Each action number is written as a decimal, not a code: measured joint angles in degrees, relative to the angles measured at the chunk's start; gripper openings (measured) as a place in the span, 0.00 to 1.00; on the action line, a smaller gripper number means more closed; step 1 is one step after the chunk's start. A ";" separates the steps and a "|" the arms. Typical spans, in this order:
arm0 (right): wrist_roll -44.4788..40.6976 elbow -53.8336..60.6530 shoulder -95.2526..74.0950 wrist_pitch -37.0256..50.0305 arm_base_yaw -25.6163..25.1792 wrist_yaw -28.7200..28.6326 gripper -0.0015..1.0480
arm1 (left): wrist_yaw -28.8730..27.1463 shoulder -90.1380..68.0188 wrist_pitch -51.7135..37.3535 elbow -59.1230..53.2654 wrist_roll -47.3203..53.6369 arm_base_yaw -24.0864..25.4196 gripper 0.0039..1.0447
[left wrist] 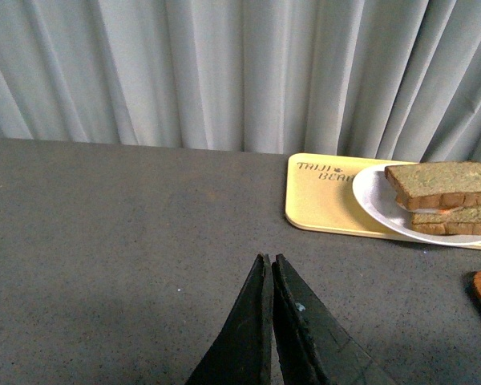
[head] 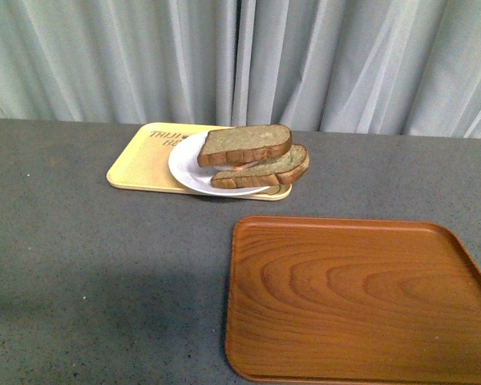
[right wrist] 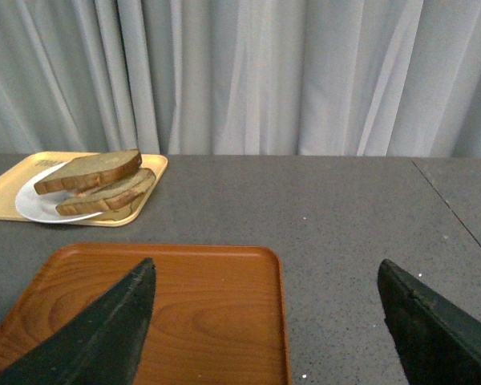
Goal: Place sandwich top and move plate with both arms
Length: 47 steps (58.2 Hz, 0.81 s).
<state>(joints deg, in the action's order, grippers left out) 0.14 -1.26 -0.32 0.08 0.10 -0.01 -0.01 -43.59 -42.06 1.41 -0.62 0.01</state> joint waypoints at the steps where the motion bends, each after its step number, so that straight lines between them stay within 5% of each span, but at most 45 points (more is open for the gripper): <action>1: 0.00 0.00 0.00 0.00 0.00 -0.02 0.83 | 0.00 0.55 0.44 -0.09 0.00 0.00 0.01; 6: 0.00 0.00 0.00 0.00 0.00 -0.02 0.93 | 0.00 2.60 2.25 -0.48 0.02 -0.02 0.01; 47: 0.00 0.00 0.00 0.00 0.00 0.00 0.91 | 0.00 18.18 16.66 -0.52 0.02 0.00 0.01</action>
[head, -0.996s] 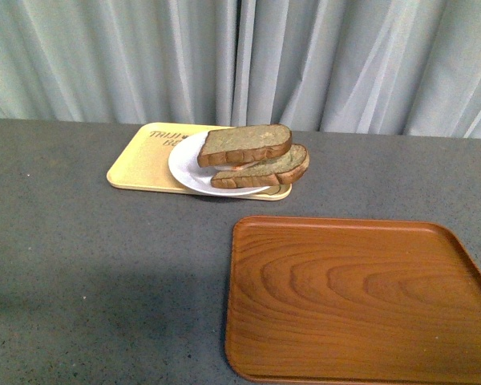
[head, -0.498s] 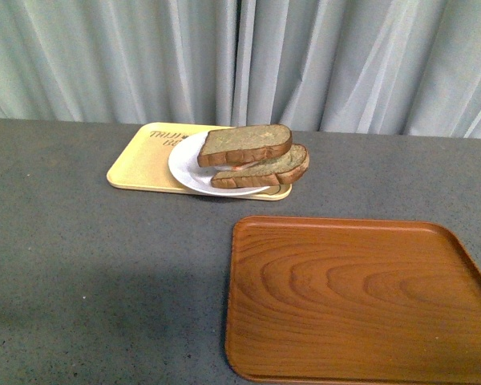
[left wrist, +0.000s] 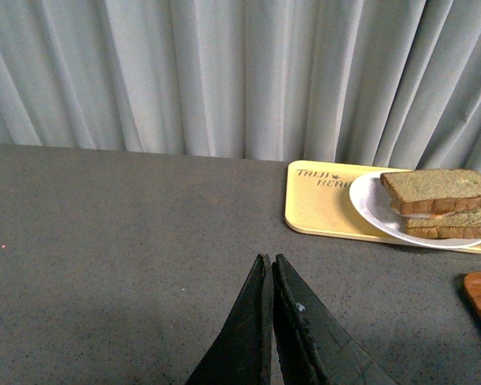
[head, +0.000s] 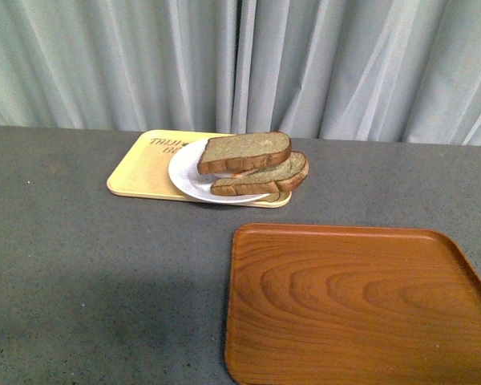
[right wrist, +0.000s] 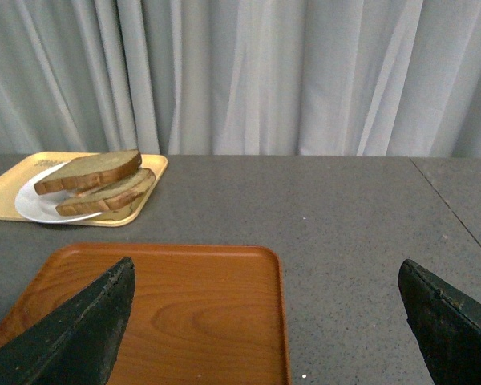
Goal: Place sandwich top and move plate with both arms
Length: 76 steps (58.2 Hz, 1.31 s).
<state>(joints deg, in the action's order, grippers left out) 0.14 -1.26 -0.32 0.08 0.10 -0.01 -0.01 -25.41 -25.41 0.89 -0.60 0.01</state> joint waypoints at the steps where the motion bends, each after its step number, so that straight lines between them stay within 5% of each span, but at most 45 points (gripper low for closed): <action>1: 0.00 0.00 0.00 0.00 0.00 -0.02 0.91 | 0.00 0.35 0.33 0.00 0.00 0.00 0.01; 72: 0.00 0.00 0.00 0.00 0.00 -0.02 0.91 | 0.00 15.32 15.19 -0.02 0.00 0.00 0.01; 76: 0.00 0.00 0.00 0.00 0.00 0.02 0.91 | -0.02 22.58 24.37 0.00 0.02 -0.02 0.01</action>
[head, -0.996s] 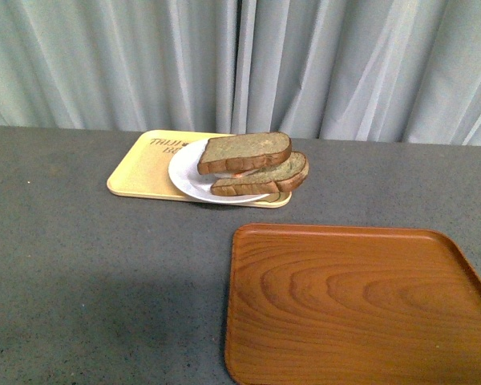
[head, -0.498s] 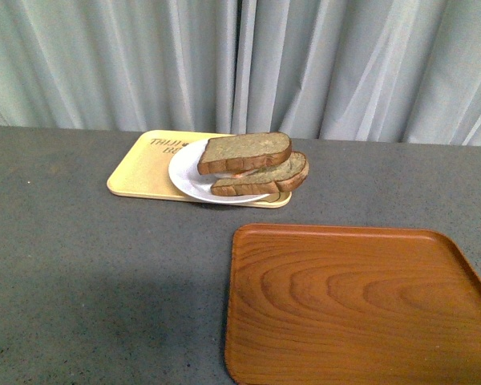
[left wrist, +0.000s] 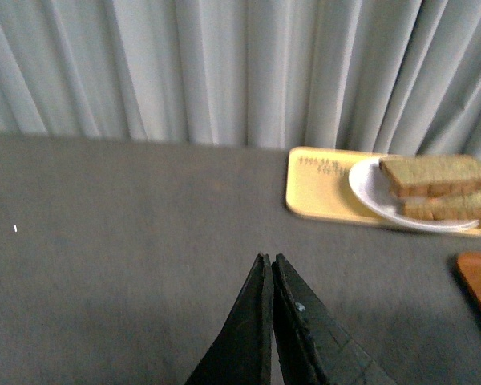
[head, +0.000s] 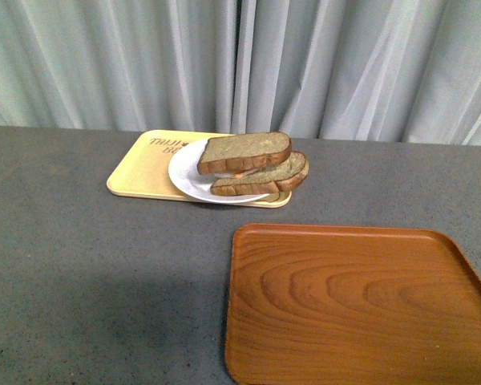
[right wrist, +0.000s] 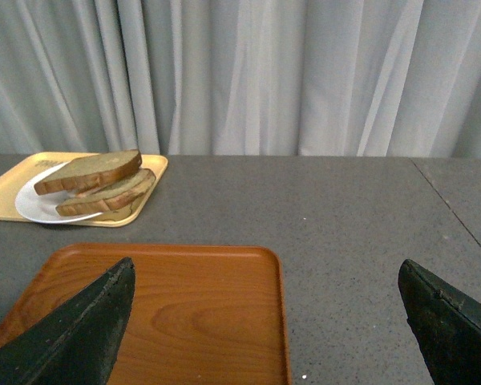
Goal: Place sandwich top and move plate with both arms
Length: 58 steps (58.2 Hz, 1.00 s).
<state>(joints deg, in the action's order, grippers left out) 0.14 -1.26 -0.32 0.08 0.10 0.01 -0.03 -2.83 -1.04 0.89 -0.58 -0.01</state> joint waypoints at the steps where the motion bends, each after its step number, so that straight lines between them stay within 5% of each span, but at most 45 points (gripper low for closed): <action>1: 0.00 0.00 0.00 0.00 0.00 0.00 0.91 | 0.02 0.76 0.48 0.00 0.00 0.00 0.01; 22: 0.00 0.00 0.02 0.00 0.00 -0.02 0.91 | 0.02 1.92 1.05 0.00 0.09 0.02 0.01; 50: 0.00 0.00 0.02 0.00 0.00 -0.02 0.91 | 0.02 1.92 1.05 0.00 0.09 0.02 0.89; 58: 0.00 0.00 0.02 0.00 0.00 -0.02 0.91 | 0.02 1.92 1.05 0.00 0.20 0.02 0.91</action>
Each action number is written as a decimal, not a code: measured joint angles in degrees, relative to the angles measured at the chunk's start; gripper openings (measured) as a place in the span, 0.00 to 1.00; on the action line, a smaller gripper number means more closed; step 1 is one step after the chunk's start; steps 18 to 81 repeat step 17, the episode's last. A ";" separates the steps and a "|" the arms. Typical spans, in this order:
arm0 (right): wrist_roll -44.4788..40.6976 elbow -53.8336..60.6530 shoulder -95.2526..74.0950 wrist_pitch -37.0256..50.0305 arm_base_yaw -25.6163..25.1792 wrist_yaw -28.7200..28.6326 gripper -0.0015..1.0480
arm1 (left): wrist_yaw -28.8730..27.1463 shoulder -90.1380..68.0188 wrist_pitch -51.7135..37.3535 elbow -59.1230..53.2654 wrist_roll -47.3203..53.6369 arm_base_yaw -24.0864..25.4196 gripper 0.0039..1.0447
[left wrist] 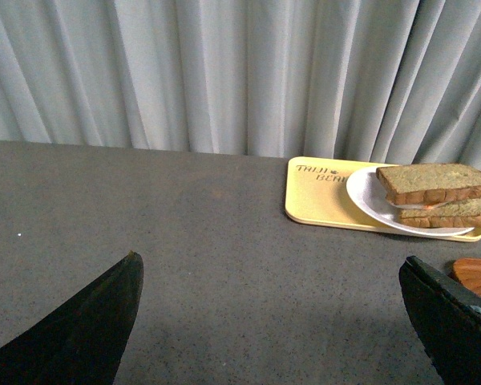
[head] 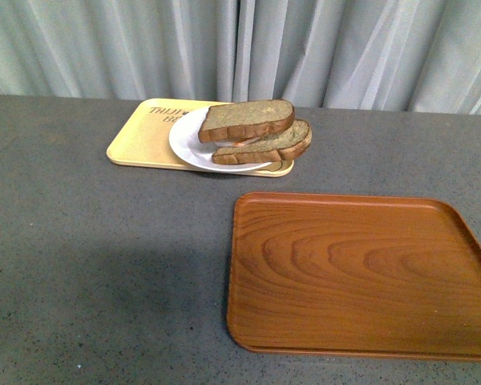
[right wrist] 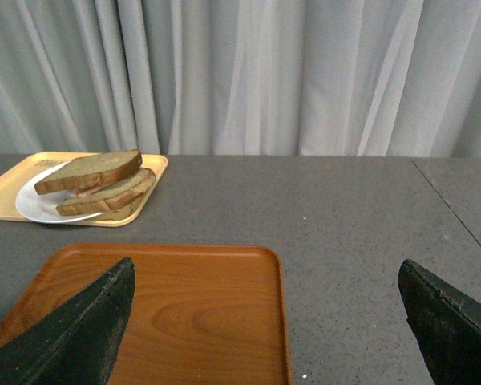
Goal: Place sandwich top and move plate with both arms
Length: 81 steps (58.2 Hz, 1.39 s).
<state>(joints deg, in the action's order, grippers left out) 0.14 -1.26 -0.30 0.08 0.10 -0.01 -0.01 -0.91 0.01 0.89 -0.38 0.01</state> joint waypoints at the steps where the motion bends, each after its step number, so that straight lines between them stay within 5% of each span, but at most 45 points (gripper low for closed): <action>1: 0.00 0.00 0.00 0.00 0.00 0.00 0.91 | 0.00 0.00 0.00 0.00 0.00 0.00 0.92; 81: 0.00 0.00 0.00 0.00 0.00 0.00 0.91 | 0.00 0.00 0.00 0.00 0.00 0.00 0.92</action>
